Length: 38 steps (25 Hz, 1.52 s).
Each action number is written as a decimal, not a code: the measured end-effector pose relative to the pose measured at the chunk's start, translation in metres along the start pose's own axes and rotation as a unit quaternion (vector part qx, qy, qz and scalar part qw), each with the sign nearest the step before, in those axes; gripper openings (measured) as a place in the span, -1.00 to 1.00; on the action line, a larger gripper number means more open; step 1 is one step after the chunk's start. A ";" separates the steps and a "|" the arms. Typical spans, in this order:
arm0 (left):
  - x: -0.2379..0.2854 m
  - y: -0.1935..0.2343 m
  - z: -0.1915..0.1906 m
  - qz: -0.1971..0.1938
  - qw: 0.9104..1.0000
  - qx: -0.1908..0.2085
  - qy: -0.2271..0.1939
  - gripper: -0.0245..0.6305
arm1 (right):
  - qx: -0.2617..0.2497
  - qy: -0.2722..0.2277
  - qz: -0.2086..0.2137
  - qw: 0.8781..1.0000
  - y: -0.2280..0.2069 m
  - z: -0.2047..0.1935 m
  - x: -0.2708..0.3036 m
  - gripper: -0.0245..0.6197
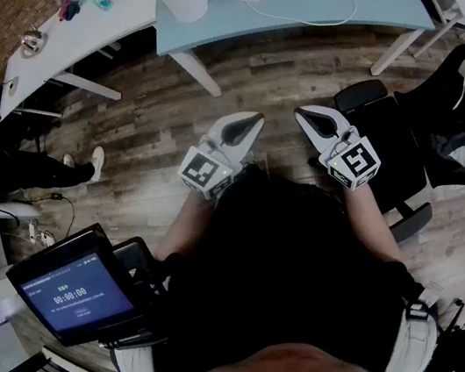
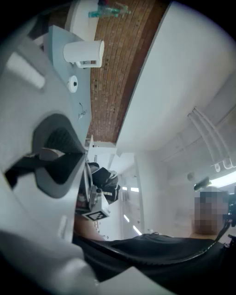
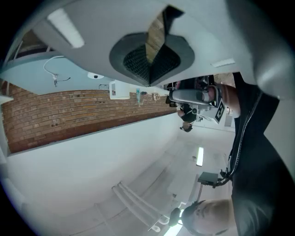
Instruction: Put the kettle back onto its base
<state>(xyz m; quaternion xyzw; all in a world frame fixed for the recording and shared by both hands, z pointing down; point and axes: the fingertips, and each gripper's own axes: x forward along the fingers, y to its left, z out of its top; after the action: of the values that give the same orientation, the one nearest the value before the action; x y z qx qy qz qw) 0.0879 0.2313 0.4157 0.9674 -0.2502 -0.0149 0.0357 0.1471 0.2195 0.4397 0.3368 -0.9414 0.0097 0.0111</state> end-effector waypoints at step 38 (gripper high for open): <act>-0.015 0.014 -0.011 0.006 0.999 0.022 0.041 -0.92 | 0.080 -0.032 0.007 0.996 0.006 -0.006 0.016 -0.91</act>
<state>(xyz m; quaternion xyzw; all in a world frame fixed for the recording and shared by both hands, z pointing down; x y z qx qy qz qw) 0.0679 0.2270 0.4275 0.9663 -0.2544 0.0303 0.0243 0.1312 0.2142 0.4465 0.3305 -0.9397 0.0747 -0.0462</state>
